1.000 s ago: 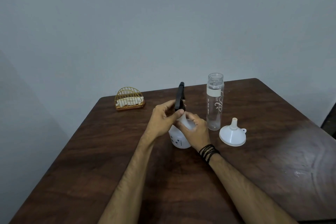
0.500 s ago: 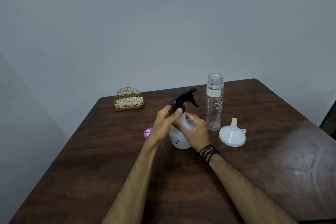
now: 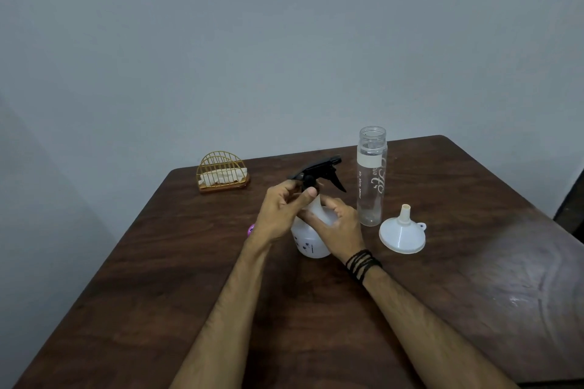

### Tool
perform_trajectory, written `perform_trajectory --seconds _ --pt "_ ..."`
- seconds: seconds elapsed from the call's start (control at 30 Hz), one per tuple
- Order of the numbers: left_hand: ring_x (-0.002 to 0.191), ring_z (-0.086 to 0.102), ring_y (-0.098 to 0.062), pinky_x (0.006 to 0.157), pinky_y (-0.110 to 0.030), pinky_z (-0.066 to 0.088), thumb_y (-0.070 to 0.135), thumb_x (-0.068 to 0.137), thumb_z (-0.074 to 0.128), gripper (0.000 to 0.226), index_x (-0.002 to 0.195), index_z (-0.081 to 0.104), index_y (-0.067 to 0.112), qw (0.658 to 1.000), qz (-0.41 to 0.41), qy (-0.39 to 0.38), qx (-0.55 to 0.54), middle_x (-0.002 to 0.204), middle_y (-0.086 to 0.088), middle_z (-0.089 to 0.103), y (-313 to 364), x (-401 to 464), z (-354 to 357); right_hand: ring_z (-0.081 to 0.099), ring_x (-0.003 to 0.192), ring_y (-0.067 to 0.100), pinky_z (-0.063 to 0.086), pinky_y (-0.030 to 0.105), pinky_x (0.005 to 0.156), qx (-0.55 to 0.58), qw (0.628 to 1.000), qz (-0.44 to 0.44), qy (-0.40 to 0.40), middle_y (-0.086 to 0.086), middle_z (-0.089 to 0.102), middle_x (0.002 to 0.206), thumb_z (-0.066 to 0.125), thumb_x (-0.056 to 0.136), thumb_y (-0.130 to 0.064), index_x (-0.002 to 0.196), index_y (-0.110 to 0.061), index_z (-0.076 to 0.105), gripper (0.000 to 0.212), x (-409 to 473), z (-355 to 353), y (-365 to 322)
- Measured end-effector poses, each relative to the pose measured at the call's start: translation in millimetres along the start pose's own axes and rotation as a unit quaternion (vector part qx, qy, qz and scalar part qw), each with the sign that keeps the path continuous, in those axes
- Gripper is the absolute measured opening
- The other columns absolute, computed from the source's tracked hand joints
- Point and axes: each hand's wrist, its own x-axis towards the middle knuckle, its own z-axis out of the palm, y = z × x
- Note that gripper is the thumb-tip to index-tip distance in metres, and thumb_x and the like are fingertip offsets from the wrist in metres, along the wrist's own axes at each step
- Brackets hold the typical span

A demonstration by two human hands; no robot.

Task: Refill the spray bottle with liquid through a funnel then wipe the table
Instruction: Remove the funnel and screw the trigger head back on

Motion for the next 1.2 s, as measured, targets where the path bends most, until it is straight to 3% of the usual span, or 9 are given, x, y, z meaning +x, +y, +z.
perform_trajectory --seconds 0.17,0.23,0.33,0.53,0.6,0.73,0.87,1.03,1.2 --pt "0.104 0.068 0.003 0.088 -0.019 0.055 0.031 0.085 0.080 0.032 0.113 0.069 0.020 0.993 -0.014 -0.015 0.113 0.109 0.009 0.074 -2 4 11 0.068 0.100 0.006 0.056 0.024 0.084 0.016 0.999 0.045 -0.001 -0.004 0.073 0.106 0.078 0.078 -0.036 0.114 -0.025 0.071 0.038 0 -1 1" --pt "0.085 0.067 0.009 0.074 -0.016 0.054 0.042 0.082 0.080 0.022 0.096 0.068 0.029 0.989 -0.044 0.052 0.131 0.091 0.014 0.073 1 4 29 0.069 0.102 0.010 0.056 0.026 0.084 0.012 0.998 0.063 -0.008 -0.002 0.073 0.108 0.078 0.077 -0.026 0.112 -0.019 0.070 0.037 1 -1 3" --pt "0.056 0.060 -0.006 0.052 -0.023 0.045 0.050 0.088 0.070 0.034 0.082 0.071 0.016 0.985 -0.025 0.098 0.141 0.068 0.003 0.069 2 10 41 0.069 0.097 0.006 0.058 0.029 0.083 0.014 0.998 0.058 -0.028 -0.004 0.074 0.103 0.072 0.068 -0.046 0.108 -0.017 0.071 0.049 1 -3 3" --pt "0.048 0.054 -0.023 0.046 -0.035 0.044 0.059 0.090 0.064 0.068 0.089 0.070 -0.009 0.992 -0.015 -0.045 0.120 0.057 -0.007 0.062 -1 17 15 0.066 0.096 -0.010 0.054 0.018 0.085 0.038 0.993 0.071 -0.080 -0.020 0.072 0.097 0.079 0.079 -0.036 0.110 -0.018 0.073 0.036 5 -9 -3" --pt "0.065 0.065 -0.038 0.060 -0.047 0.050 0.049 0.096 0.062 0.045 0.092 0.077 0.006 0.988 -0.003 -0.113 0.109 0.074 -0.018 0.071 1 21 9 0.056 0.096 -0.026 0.045 0.004 0.083 0.054 0.990 0.083 -0.100 -0.035 0.062 0.093 0.081 0.081 -0.025 0.116 -0.020 0.071 0.036 8 -12 0" --pt "0.061 0.052 -0.028 0.054 -0.045 0.040 0.031 0.100 0.061 0.029 0.086 0.073 0.009 0.983 0.004 -0.160 0.094 0.068 -0.024 0.061 6 26 1 0.055 0.093 -0.028 0.042 0.000 0.078 0.092 0.981 0.099 -0.143 -0.036 0.064 0.086 0.079 0.083 -0.014 0.102 -0.037 0.066 0.032 13 -17 4" --pt "0.064 0.064 -0.010 0.059 -0.019 0.050 0.014 0.096 0.066 0.011 0.088 0.064 0.007 0.991 -0.015 -0.111 0.070 0.074 0.000 0.066 -2 16 13 0.064 0.101 -0.013 0.049 0.010 0.083 0.109 0.979 0.092 -0.146 -0.031 0.070 0.092 0.076 0.082 -0.001 0.107 -0.040 0.062 0.048 12 -21 5" --pt "0.098 0.071 -0.007 0.083 -0.028 0.058 0.024 0.095 0.068 0.016 0.104 0.063 0.036 0.996 -0.038 -0.004 0.081 0.104 0.006 0.072 -18 -6 23 0.056 0.128 0.015 0.047 0.032 0.107 0.119 0.971 0.068 -0.197 -0.001 0.063 0.134 0.072 0.078 -0.018 0.133 -0.030 0.055 0.059 6 -21 6" --pt "0.089 0.072 -0.005 0.076 -0.023 0.056 0.033 0.094 0.067 0.030 0.109 0.070 0.008 0.992 -0.035 0.072 0.094 0.099 0.003 0.076 -5 -6 -5 0.052 0.130 0.015 0.042 0.032 0.109 0.140 0.974 0.063 -0.165 0.002 0.059 0.136 0.053 0.089 -0.031 0.135 -0.018 0.055 0.049 6 -17 7"
